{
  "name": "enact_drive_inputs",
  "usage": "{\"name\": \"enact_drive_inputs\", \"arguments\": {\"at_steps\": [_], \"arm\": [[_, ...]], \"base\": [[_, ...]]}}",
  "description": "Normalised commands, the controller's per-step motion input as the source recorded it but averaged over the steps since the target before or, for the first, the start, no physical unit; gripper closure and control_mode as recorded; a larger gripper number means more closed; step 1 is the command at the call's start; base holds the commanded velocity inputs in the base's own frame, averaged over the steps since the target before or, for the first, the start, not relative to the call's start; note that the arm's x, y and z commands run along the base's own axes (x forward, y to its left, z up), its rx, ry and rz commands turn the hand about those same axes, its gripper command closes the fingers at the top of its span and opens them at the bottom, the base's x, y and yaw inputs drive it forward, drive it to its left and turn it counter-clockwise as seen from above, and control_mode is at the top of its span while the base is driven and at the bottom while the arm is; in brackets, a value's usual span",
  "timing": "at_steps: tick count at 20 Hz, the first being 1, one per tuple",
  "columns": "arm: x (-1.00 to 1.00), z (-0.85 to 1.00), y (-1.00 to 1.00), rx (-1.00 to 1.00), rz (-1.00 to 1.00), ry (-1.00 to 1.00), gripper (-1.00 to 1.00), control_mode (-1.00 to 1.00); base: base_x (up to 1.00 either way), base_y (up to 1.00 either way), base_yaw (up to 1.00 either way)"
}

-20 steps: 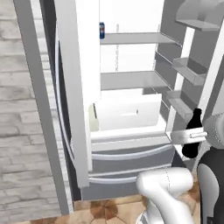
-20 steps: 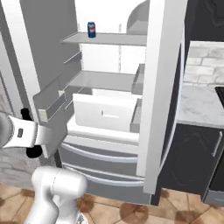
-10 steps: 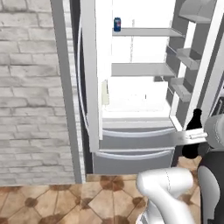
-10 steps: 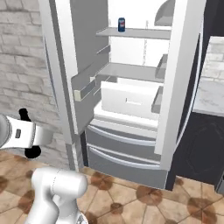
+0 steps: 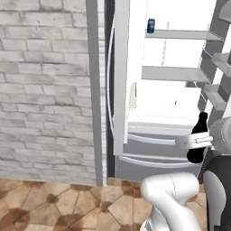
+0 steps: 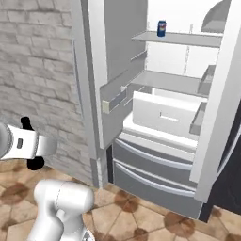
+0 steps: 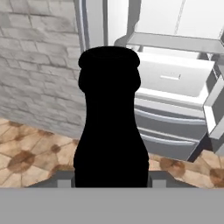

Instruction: Open the fridge, grab two sodas, and place both sodas inside the bowl with ice on the dining counter.

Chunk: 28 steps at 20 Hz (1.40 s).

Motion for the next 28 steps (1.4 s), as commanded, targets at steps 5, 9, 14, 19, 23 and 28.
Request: {"name": "enact_drive_inputs", "arguments": {"at_steps": [5,9,14,19,23,28], "arm": [[0.0,0.0,0.0,0.0,0.0,0.0,1.0,1.0],[0.0,0.0,0.0,0.0,0.0,0.0,1.0,1.0],[0.0,0.0,0.0,0.0,0.0,0.0,1.0,1.0],[0.0,0.0,0.0,0.0,0.0,0.0,1.0,1.0],[0.0,0.0,0.0,0.0,0.0,0.0,1.0,1.0],[0.0,0.0,0.0,0.0,0.0,0.0,1.0,1.0]], "base": [[-0.1,0.46,0.45],[0.0,0.52,0.52],[0.0,0.54,0.55],[0.0,0.54,0.56],[0.0,0.53,0.57],[0.0,0.53,0.57]]}}
